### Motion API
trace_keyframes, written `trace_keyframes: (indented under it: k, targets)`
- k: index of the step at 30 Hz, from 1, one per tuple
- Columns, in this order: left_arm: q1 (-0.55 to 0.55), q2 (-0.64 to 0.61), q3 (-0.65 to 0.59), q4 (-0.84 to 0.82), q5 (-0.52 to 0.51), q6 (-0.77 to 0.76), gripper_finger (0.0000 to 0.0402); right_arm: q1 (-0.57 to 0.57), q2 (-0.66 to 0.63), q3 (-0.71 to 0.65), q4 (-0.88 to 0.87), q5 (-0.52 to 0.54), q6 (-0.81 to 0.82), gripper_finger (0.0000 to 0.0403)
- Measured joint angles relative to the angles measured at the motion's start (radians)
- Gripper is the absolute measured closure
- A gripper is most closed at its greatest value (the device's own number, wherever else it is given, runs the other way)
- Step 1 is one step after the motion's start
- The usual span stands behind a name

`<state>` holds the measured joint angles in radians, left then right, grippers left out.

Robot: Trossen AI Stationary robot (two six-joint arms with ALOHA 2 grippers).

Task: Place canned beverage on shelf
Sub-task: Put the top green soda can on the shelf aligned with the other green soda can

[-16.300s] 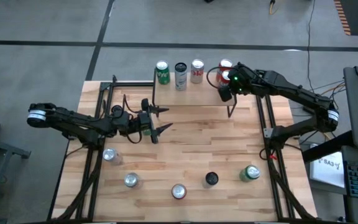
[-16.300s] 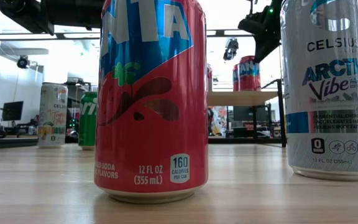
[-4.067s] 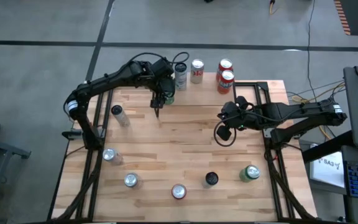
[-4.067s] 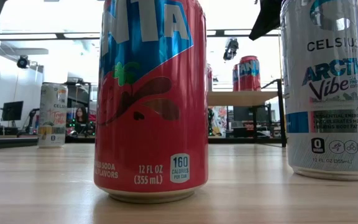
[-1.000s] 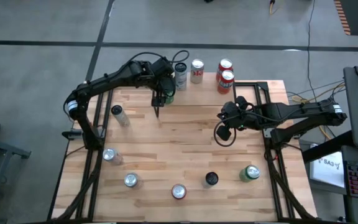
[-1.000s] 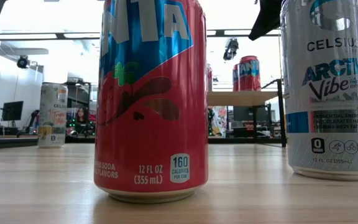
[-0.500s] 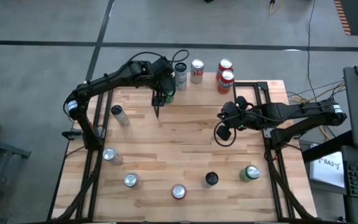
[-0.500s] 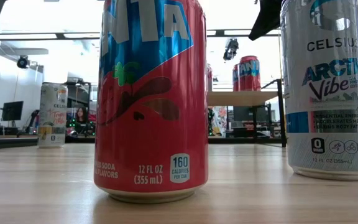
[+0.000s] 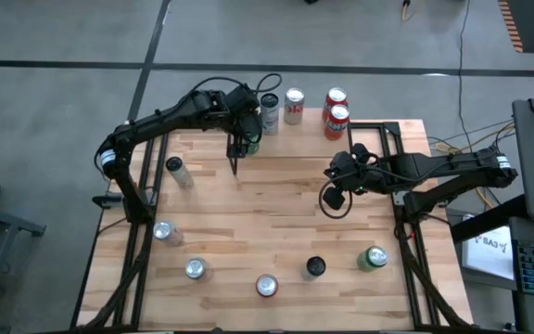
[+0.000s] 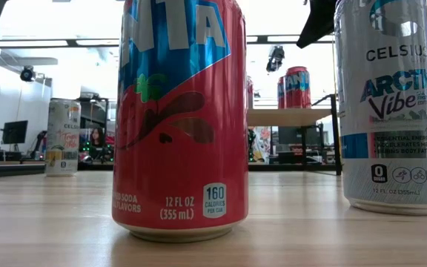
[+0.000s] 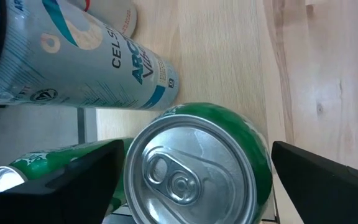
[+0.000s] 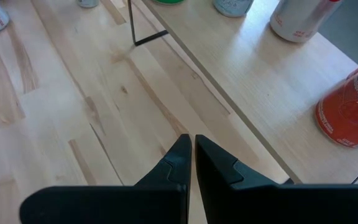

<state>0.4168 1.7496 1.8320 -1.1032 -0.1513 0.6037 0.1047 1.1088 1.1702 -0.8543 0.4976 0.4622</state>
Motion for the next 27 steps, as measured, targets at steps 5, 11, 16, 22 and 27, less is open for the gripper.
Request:
trace_keyframes:
  k: [5,11,16,22,27]
  targets:
    - [0.000,0.000,0.000,0.000,0.000,0.000,0.0003,0.000,0.000,0.000,0.000,0.000,0.000,0.0390]
    - [0.000,-0.001,0.000,-0.020,0.000,0.001,0.0004,0.000,0.000,0.000,0.000,0.000,0.000,0.0390]
    - [-0.001,-0.007,0.000,-0.021,0.000,0.013,0.0004,0.000,0.000,0.000,0.000,0.000,0.000,0.0390]
    - [-0.001,-0.014,0.025,-0.024,-0.039,0.035,0.0004,0.000,0.000,0.000,0.000,0.000,0.000,0.0390]
    - [-0.001,-0.014,0.108,-0.055,-0.041,0.035,0.0004,0.000,0.000,0.000,0.000,0.000,0.001,0.0390]
